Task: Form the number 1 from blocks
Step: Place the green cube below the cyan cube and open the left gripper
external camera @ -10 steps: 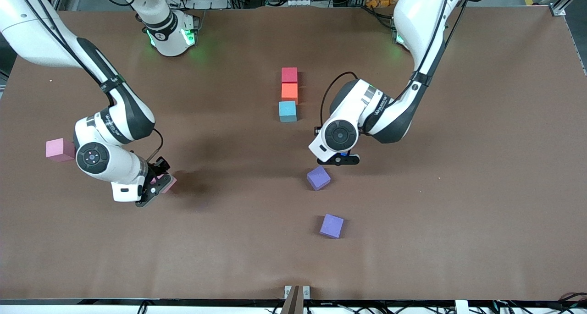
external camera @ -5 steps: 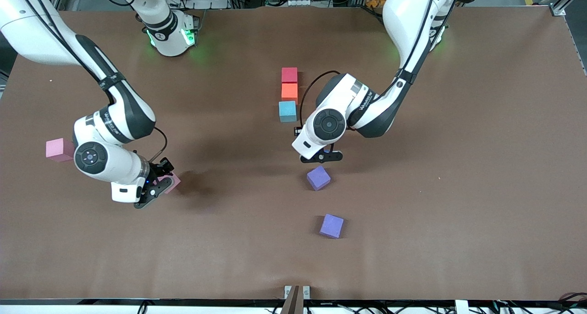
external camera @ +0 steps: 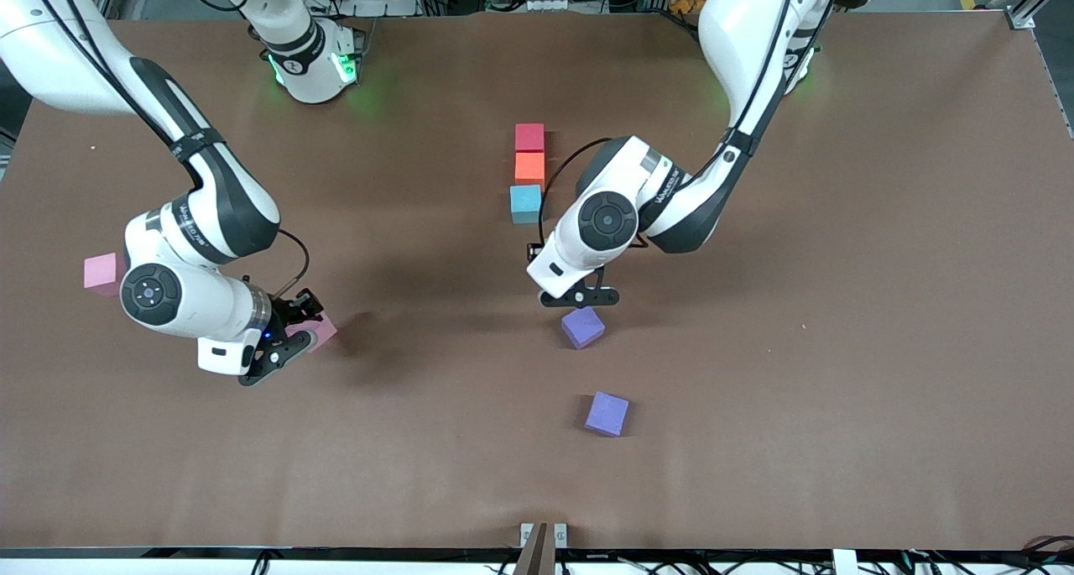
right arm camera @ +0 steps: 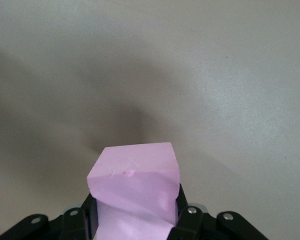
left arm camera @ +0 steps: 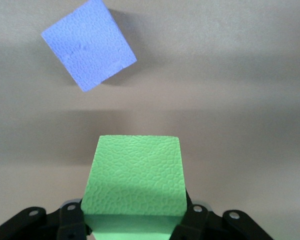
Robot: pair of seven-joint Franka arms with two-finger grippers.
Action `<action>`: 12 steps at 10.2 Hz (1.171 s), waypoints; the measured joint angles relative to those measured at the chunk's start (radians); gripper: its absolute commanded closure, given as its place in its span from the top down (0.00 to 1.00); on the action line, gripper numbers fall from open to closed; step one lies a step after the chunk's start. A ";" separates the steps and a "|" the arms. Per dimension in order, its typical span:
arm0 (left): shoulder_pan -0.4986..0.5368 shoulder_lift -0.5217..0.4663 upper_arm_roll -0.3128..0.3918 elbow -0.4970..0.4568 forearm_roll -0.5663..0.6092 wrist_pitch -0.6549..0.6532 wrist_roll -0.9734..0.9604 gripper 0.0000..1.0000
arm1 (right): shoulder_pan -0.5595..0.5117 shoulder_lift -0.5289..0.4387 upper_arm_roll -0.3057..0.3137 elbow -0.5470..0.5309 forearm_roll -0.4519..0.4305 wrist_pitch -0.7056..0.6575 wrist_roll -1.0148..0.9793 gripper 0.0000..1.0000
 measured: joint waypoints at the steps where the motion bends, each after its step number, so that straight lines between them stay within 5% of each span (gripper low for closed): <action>1: -0.018 0.016 -0.003 0.000 0.000 0.009 -0.003 0.59 | 0.000 0.000 0.000 0.000 0.000 -0.001 0.001 0.00; 5: -0.126 0.088 0.000 0.000 0.000 0.071 -0.060 0.59 | -0.001 0.001 -0.001 0.000 0.000 -0.002 0.002 0.00; 12: -0.169 0.125 0.002 -0.002 0.000 0.070 -0.116 0.62 | -0.001 0.001 -0.002 0.000 0.001 -0.003 0.002 0.00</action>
